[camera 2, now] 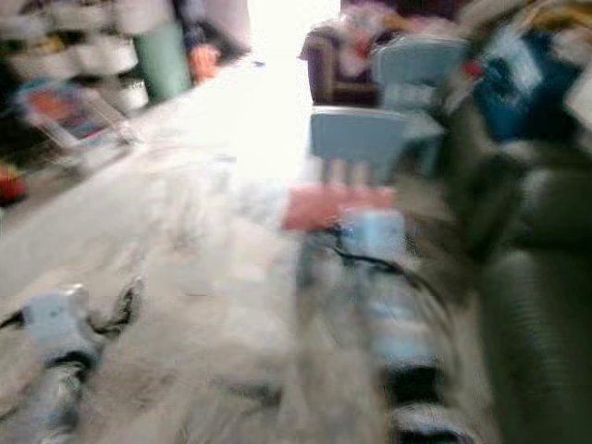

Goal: Move the pillow to the sofa

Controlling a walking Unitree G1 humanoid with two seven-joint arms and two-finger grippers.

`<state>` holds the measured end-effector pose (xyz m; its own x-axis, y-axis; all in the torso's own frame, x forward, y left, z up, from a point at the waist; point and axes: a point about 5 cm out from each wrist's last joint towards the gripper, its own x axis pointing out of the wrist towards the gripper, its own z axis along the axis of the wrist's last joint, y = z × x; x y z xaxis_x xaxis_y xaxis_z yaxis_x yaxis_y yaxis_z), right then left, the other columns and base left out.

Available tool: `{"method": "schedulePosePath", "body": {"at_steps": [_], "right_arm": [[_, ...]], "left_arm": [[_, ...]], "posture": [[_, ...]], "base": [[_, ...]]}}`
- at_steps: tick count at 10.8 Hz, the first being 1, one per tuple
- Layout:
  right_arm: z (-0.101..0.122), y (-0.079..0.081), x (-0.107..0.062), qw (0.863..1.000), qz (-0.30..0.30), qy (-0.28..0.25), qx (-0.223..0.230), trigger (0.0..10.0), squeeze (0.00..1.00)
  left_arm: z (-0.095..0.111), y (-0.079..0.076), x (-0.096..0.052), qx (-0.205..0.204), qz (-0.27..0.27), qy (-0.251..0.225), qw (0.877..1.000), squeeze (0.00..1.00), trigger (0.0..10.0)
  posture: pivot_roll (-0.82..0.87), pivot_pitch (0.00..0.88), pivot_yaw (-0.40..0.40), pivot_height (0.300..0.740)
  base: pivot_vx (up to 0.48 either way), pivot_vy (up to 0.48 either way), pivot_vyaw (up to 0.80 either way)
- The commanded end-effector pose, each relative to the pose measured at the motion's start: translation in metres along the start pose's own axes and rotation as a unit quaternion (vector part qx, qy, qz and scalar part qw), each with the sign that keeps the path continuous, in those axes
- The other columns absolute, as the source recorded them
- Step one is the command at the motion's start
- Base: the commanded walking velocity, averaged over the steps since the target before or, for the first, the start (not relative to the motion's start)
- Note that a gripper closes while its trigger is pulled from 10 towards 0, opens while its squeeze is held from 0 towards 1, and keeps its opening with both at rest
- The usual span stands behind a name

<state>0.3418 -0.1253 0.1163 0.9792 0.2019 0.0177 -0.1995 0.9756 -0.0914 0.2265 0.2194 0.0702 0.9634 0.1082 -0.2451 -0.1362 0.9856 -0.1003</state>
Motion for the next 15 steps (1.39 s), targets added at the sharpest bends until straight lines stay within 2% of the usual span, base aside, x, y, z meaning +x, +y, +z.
{"method": "schedulePosePath", "body": {"at_steps": [1, 3, 4, 5, 6, 8, 9, 13, 15], "right_arm": [[-0.004, -0.017, -0.004, 1.0, -0.024, 0.011, -0.005, 10.0, 0.0], [-0.005, -0.013, -0.004, 1.0, -0.018, 0.012, 0.003, 10.0, 0.0], [-0.007, -0.013, -0.005, 1.0, -0.018, 0.015, 0.005, 10.0, 0.0], [-0.009, -0.015, -0.007, 0.999, -0.026, 0.018, 0.008, 10.0, 0.0], [-0.01, -0.019, -0.009, 0.999, -0.038, 0.02, 0.008, 10.0, 0.0], [-0.013, -0.022, -0.011, 0.998, -0.054, 0.027, 0.016, 10.0, 0.0], [-0.014, -0.023, -0.011, 0.998, -0.056, 0.029, 0.02, 10.0, 0.0], [-0.013, -0.02, -0.008, 0.998, -0.049, 0.034, 0.02, 10.0, 0.0], [-0.013, -0.02, -0.007, 0.998, -0.048, 0.035, 0.019, 10.0, 0.0]], "left_arm": [[0.005, -0.017, 0.003, -0.005, -0.047, -0.005, 0.999, 0.0, 10.0], [0.008, -0.029, 0.011, -0.01, -0.093, 0.009, 0.996, 0.0, 10.0], [0.009, -0.042, 0.014, 0.002, -0.132, 0.013, 0.991, 0.0, 10.0], [0.01, -0.052, 0.016, -0.014, -0.151, 0.019, 0.988, 0.0, 10.0], [0.011, -0.067, 0.016, -0.009, -0.207, 0.028, 0.978, 0.0, 10.0], [0.01, -0.073, 0.014, 0.011, -0.238, 0.039, 0.97, 0.0, 10.0], [0.007, -0.075, 0.012, 0.013, -0.241, 0.05, 0.969, 0.0, 10.0], [0.004, -0.071, 0.01, -0.025, -0.209, 0.053, 0.976, 0.0, 10.0], [0.007, -0.061, 0.013, -0.03, -0.186, 0.054, 0.981, 0.0, 10.0]], "posture": [[-0.15, 0.011, 0.046, 0.74], [-0.15, 0.009, 0.047, 0.74], [-0.15, 0.01, 0.053, 0.74], [-0.16, 0.011, 0.057, 0.74], [-0.16, 0.012, 0.064, 0.74], [-0.16, 0.013, 0.073, 0.74], [-0.16, 0.014, 0.071, 0.74], [-0.15, 0.012, 0.059, 0.74], [-0.15, 0.009, 0.058, 0.74]], "base": [[0.472, 0.0, 0.0], [0.472, 0.0, 0.0], [0.42, 0.0, 0.0], [0.0, 0.0, 0.0], [0.0, 0.0, 0.0], [0.0, 0.0, 0.0], [0.0, 0.0, 0.0], [0.0, 0.0, -0.8], [0.0, 0.0, -0.8]]}}
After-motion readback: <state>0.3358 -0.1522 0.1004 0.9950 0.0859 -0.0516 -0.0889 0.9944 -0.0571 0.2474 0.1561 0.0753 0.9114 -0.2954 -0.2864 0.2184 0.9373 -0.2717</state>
